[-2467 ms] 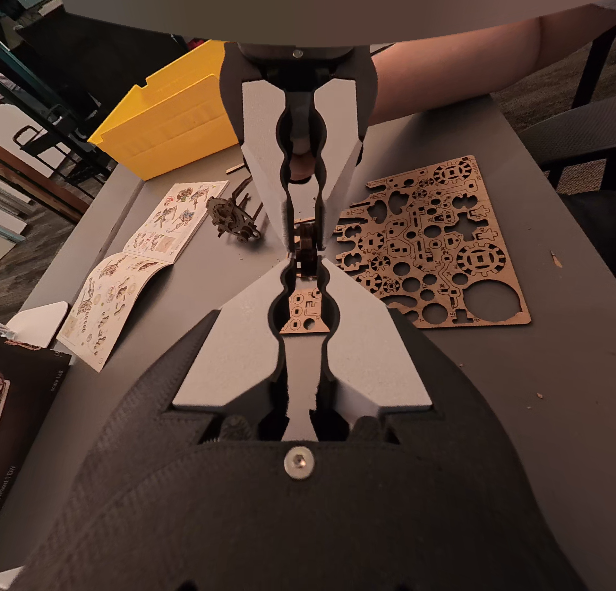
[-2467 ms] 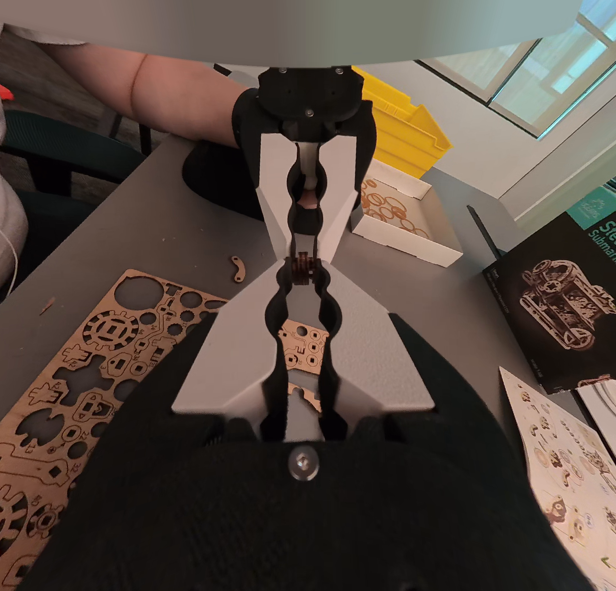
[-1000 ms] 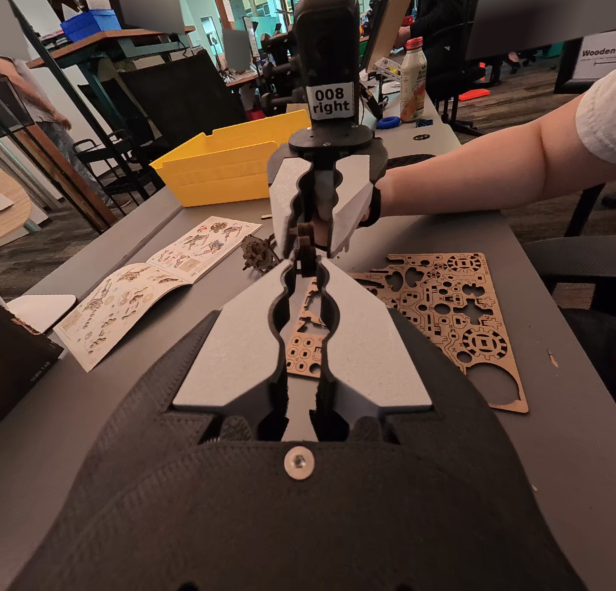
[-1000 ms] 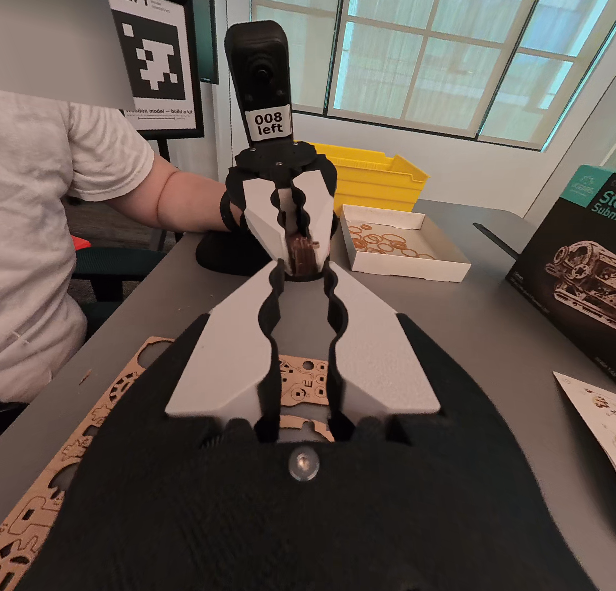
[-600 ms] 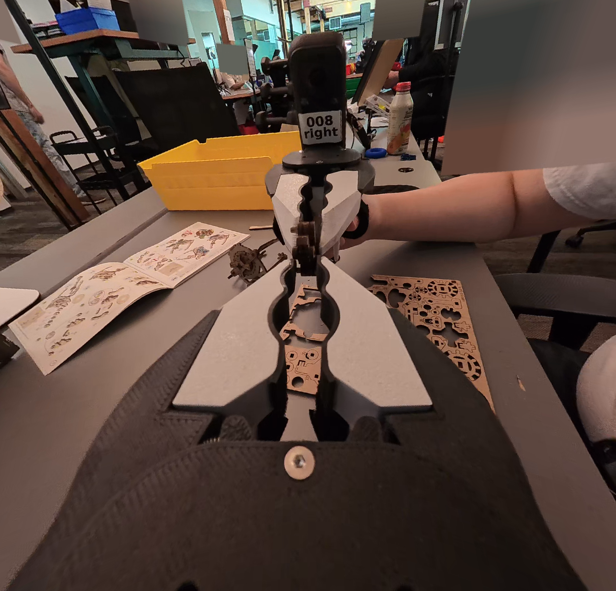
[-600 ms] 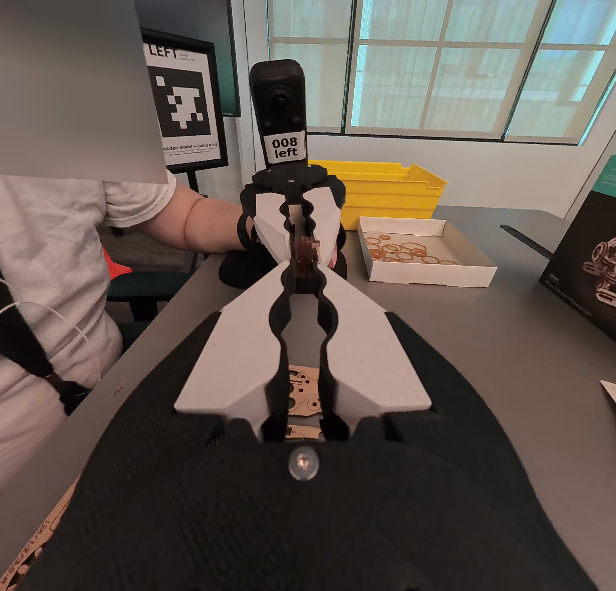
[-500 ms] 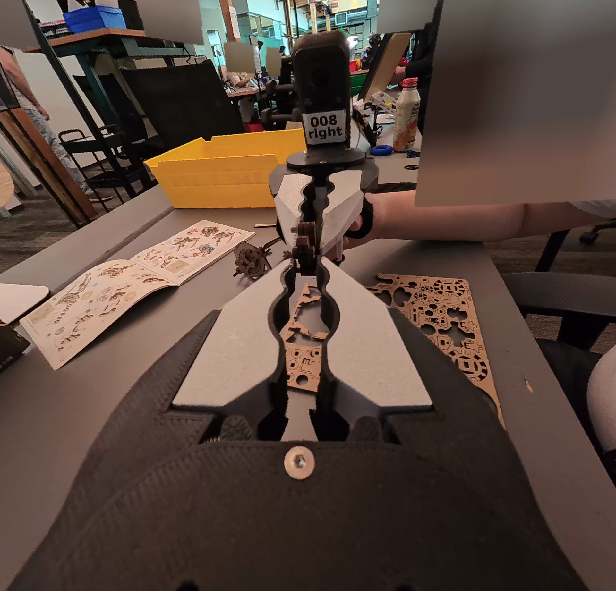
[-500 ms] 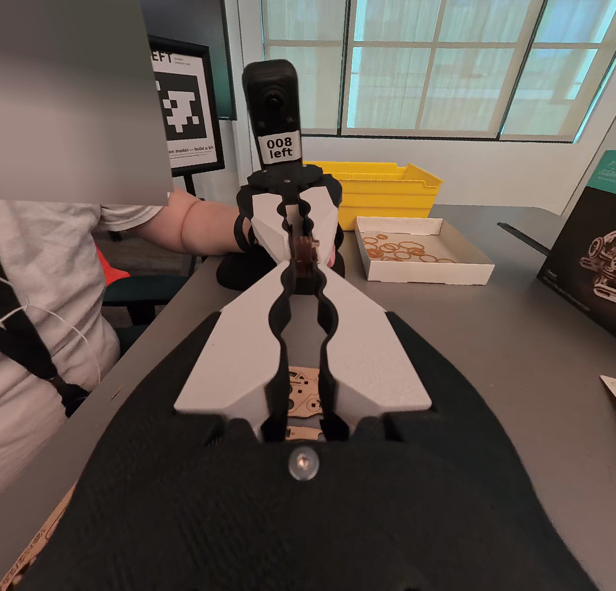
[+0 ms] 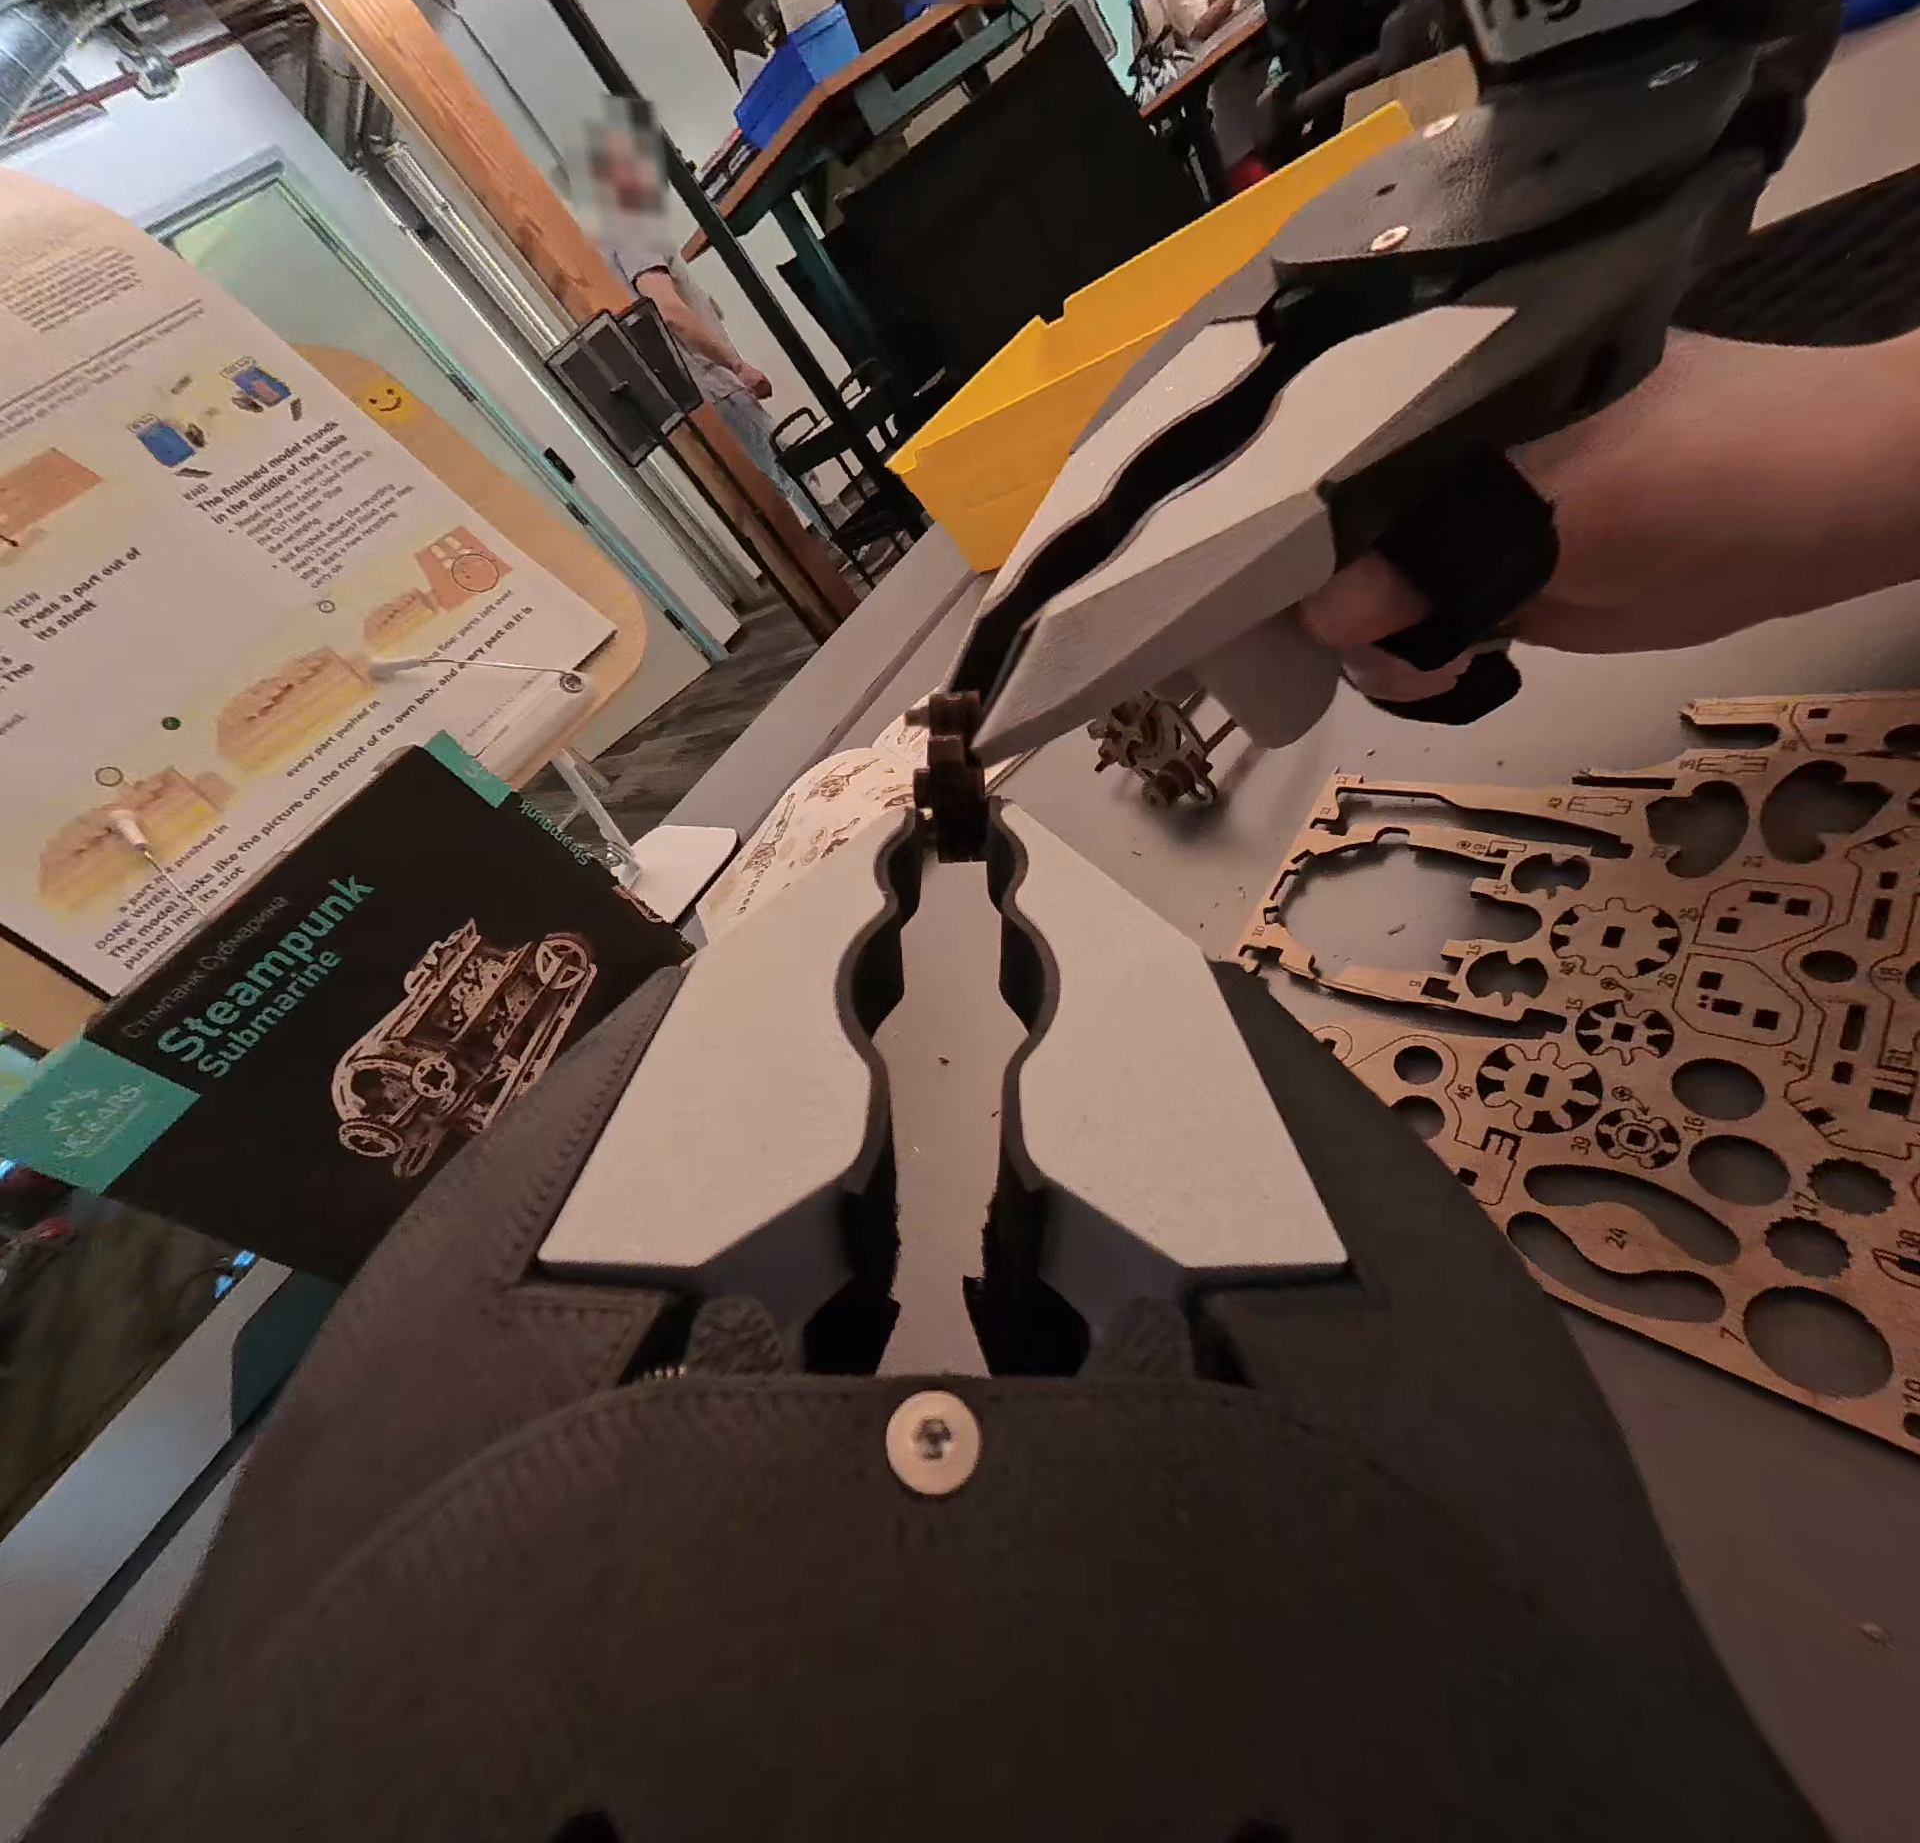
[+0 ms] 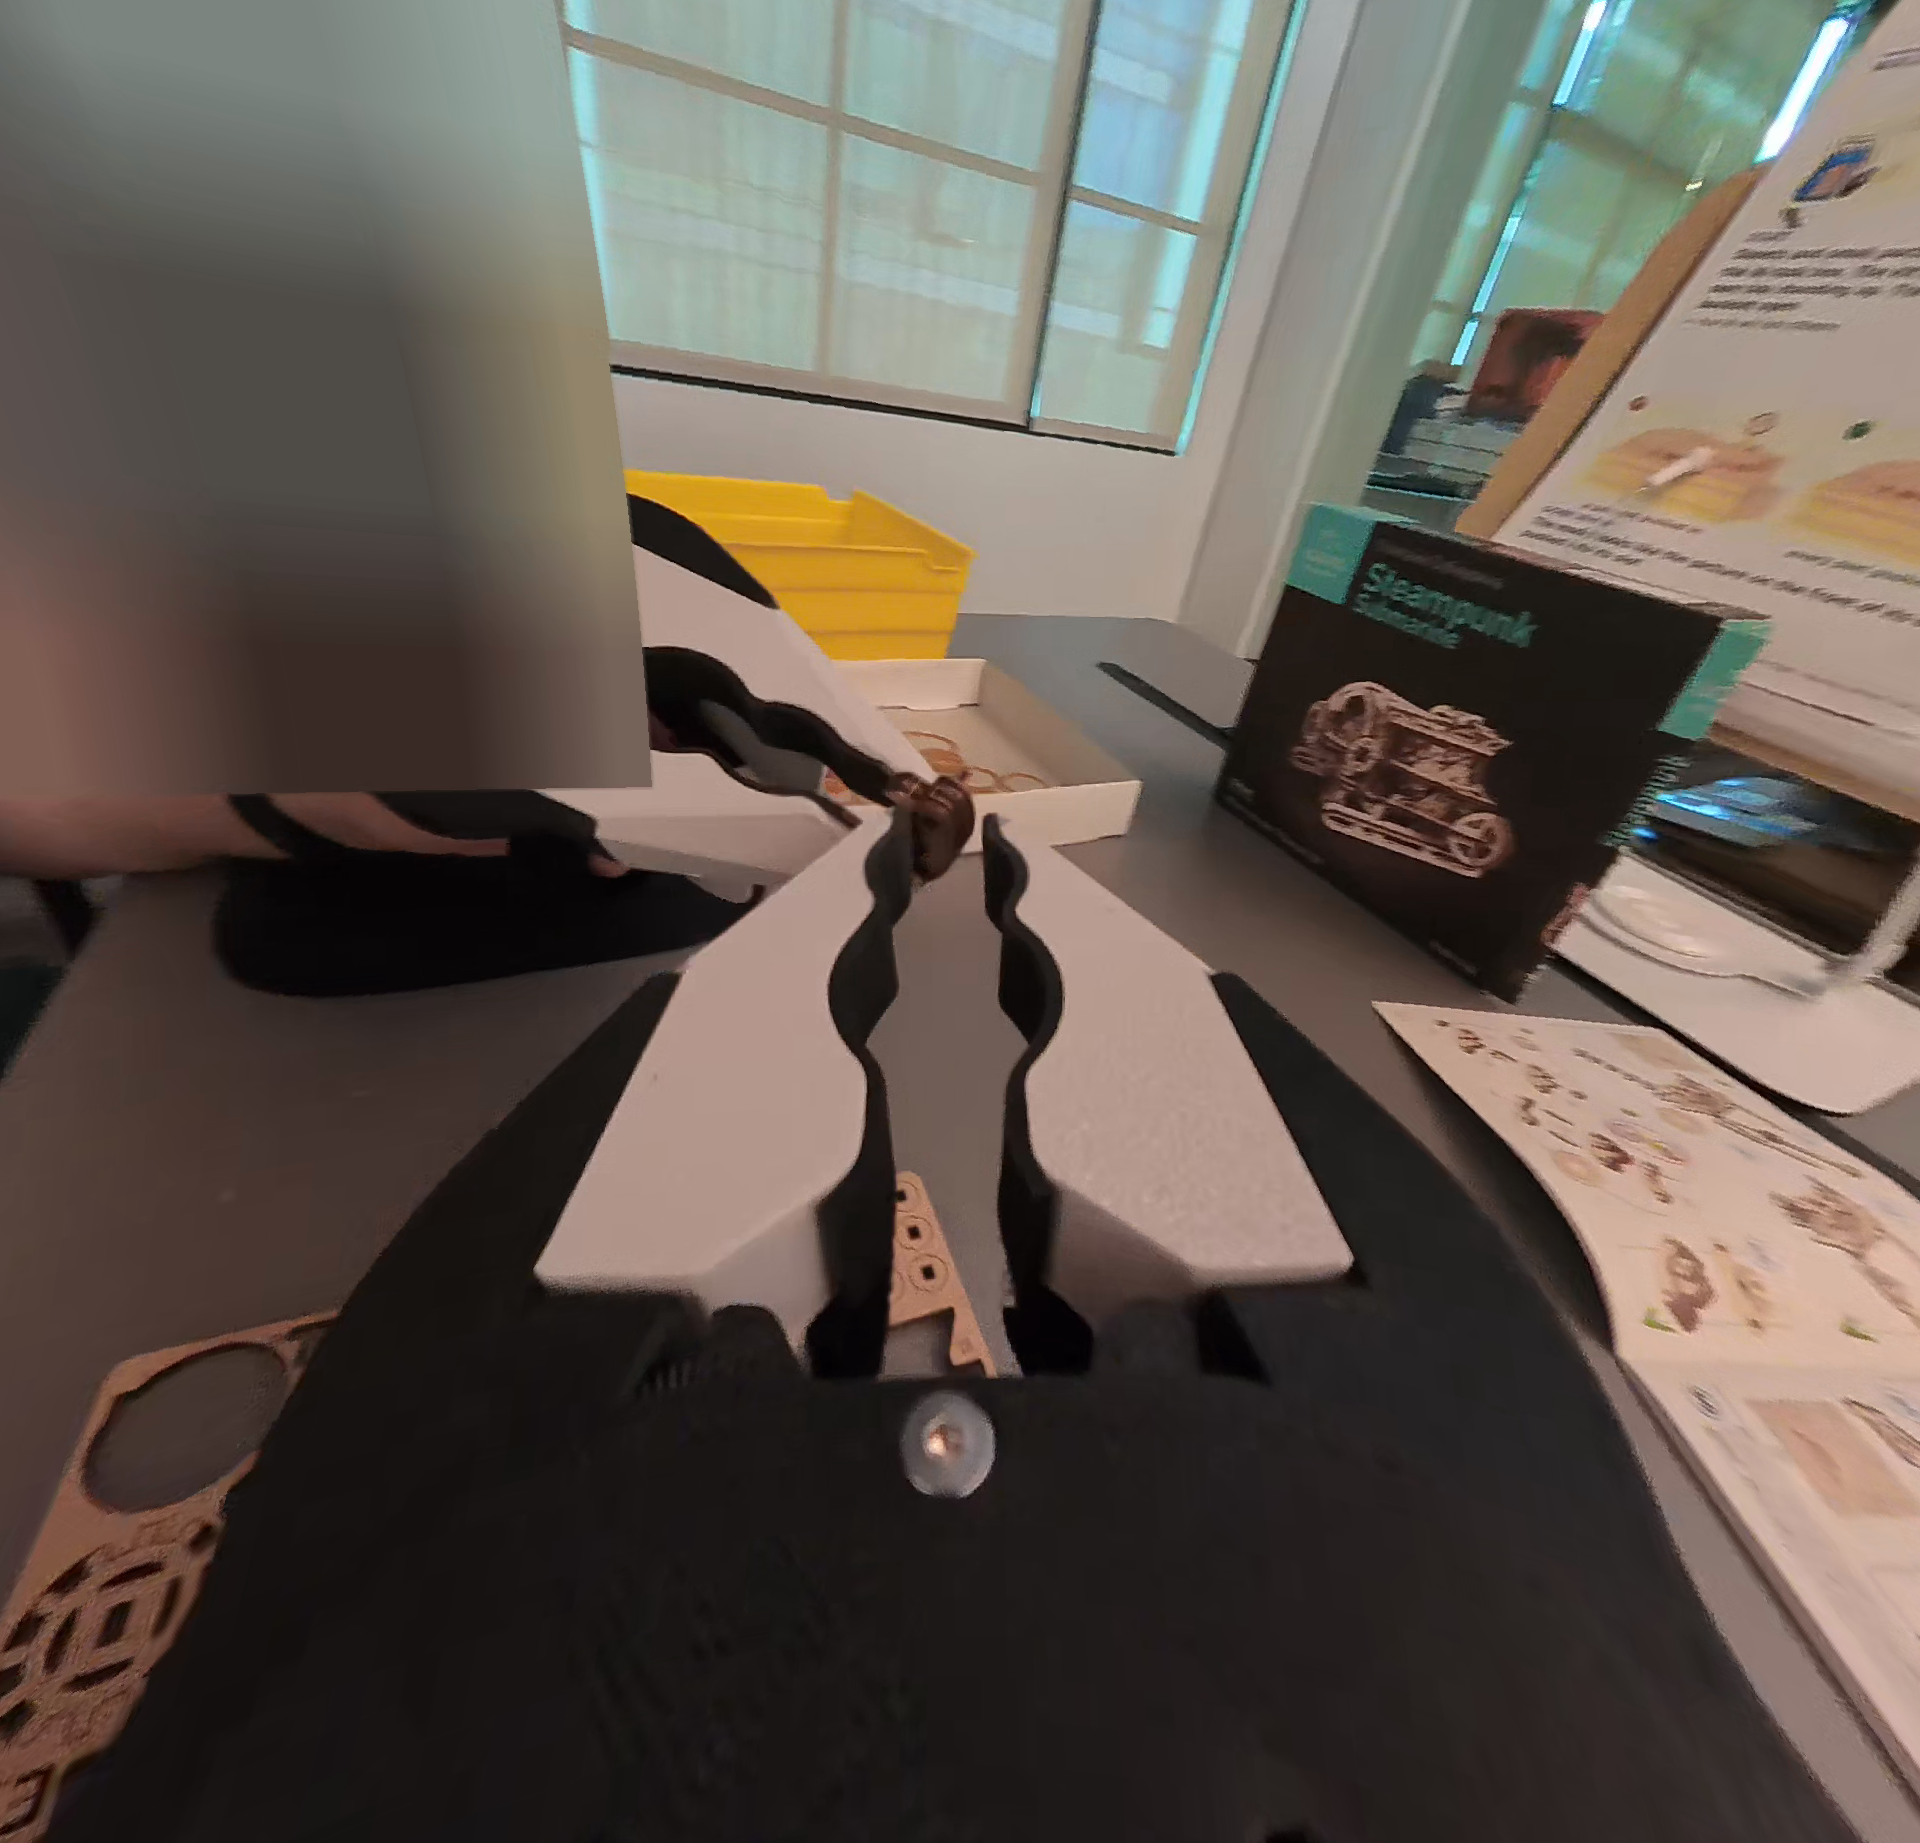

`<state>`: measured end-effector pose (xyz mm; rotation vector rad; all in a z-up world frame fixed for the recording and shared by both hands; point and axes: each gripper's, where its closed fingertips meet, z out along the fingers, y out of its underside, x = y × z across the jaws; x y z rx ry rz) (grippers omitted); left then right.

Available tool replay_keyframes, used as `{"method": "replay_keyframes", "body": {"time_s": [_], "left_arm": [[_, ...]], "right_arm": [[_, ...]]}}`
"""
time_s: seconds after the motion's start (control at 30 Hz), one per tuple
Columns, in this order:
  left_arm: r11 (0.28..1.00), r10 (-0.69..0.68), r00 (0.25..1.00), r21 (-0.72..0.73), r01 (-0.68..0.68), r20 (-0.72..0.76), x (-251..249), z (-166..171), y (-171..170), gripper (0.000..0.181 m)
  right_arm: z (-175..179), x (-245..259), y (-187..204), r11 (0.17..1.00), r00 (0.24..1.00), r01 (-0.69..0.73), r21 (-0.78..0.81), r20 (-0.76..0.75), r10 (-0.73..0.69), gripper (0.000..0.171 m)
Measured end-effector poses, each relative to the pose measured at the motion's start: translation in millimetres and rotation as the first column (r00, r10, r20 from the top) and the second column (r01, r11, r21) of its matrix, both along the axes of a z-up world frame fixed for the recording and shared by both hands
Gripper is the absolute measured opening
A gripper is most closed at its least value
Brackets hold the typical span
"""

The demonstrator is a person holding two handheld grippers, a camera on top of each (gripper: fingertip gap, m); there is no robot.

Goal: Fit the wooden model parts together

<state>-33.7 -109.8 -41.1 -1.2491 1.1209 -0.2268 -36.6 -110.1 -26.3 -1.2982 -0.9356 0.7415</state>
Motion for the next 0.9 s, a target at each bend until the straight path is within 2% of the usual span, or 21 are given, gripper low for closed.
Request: {"method": "replay_keyframes", "body": {"time_s": [0.03,0.27,0.4,0.9], "left_arm": [[1.000,0.001,1.000,0.004,-0.001,-0.004,0.6,-0.6,-0.2,0.010],[1.000,0.020,1.000,0.001,-0.020,0.023,-2.4,3.2,2.7,0.010],[1.000,0.025,1.000,0.002,-0.025,0.017,-1.9,1.9,3.0,0.010],[0.997,0.038,0.999,0.064,-0.036,-0.028,-0.8,0.8,1.8,0.010]], "right_arm": [[-1.1,0.6,1.5,1.000,1.000,0.024,0.013,0.012,-0.024,0.009],[-3.9,1.0,3.5,0.999,0.999,0.031,-0.030,-0.009,-0.031,0.001],[-4.4,-3.0,0.8,0.998,1.000,-0.015,-0.059,-0.026,0.014,0.010],[-4.3,-1.8,4.2,0.997,0.998,0.006,-0.081,-0.058,-0.011,0.006]]}}
